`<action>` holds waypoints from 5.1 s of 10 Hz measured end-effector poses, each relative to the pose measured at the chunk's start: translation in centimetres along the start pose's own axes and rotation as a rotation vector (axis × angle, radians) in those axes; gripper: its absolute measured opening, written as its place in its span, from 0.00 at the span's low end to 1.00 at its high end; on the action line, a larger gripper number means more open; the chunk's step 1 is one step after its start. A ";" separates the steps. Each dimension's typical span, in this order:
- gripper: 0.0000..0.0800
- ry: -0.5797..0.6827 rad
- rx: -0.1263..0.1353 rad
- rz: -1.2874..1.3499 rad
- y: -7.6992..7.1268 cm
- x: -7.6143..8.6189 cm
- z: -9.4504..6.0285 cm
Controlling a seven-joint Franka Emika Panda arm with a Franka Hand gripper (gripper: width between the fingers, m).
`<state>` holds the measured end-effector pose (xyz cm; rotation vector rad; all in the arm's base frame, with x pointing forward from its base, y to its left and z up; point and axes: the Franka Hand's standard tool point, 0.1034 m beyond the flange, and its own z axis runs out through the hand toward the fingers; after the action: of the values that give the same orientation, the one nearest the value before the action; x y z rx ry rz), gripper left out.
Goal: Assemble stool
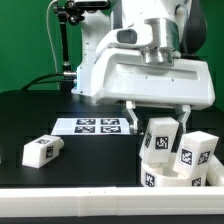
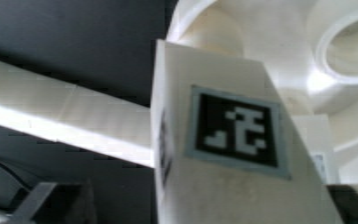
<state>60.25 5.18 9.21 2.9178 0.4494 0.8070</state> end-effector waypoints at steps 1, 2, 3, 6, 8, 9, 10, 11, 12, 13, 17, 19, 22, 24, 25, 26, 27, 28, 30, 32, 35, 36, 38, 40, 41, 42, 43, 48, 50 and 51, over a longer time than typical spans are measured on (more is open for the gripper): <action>0.80 -0.008 0.008 -0.001 -0.2 0.5 -0.6; 0.81 -0.020 0.015 0.000 -0.2 0.8 -1.0; 0.81 -0.050 0.027 0.005 -0.2 0.9 -1.5; 0.81 -0.093 0.043 0.019 0.5 1.9 -2.4; 0.81 -0.094 0.044 0.018 0.4 1.8 -2.3; 0.81 -0.099 0.046 0.018 0.4 1.7 -2.3; 0.81 -0.119 0.054 0.011 0.2 1.6 -2.3; 0.81 -0.120 0.054 0.005 0.3 1.6 -2.3; 0.81 -0.165 0.070 0.005 0.0 1.1 -2.1; 0.81 -0.252 0.101 0.003 -0.7 0.7 -2.0; 0.81 -0.418 0.154 0.013 -1.3 0.7 -1.6; 0.81 -0.413 0.162 -0.038 -1.1 0.6 -1.5; 0.81 -0.382 0.224 -0.455 0.3 0.0 -0.8; 0.81 -0.378 0.238 -0.587 0.5 -0.1 -0.7; 0.81 -0.374 0.246 -0.654 0.7 -0.1 -0.7; 0.81 -0.372 0.252 -0.722 0.8 -0.2 -0.7; 0.81 -0.366 0.265 -0.852 0.8 -0.3 -0.5; 0.81 -0.368 0.280 -0.961 0.7 -0.4 -0.1; 0.81 -0.372 0.286 -1.151 0.3 -0.2 0.4; 0.81 -0.372 0.299 -1.288 0.4 -0.2 0.4; 0.64 -0.373 0.299 -1.288 0.7 -0.3 0.4; 0.64 -0.373 0.299 -1.288 0.7 -0.3 0.4; 0.42 -0.372 0.297 -1.287 0.8 -0.2 0.4; 0.42 -0.375 0.291 -1.260 0.8 -0.2 0.4; 0.42 -0.375 0.291 -1.260 0.8 -0.2 0.4; 0.42 -0.381 0.278 -1.195 0.8 -0.2 0.4; 0.42 -0.389 0.258 -1.106 0.8 -0.2 0.4; 0.43 -0.412 0.182 -0.642 1.0 -0.3 0.4; 0.43 -0.413 0.147 -0.379 0.9 -0.3 0.4; 0.43 -0.399 0.129 -0.277 0.8 -0.2 0.5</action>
Offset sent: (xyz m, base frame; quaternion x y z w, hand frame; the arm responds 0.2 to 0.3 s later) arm -0.0005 -0.0006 0.0285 0.0391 -0.0752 0.0430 0.9955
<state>60.52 4.36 8.84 2.9266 0.8605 0.1601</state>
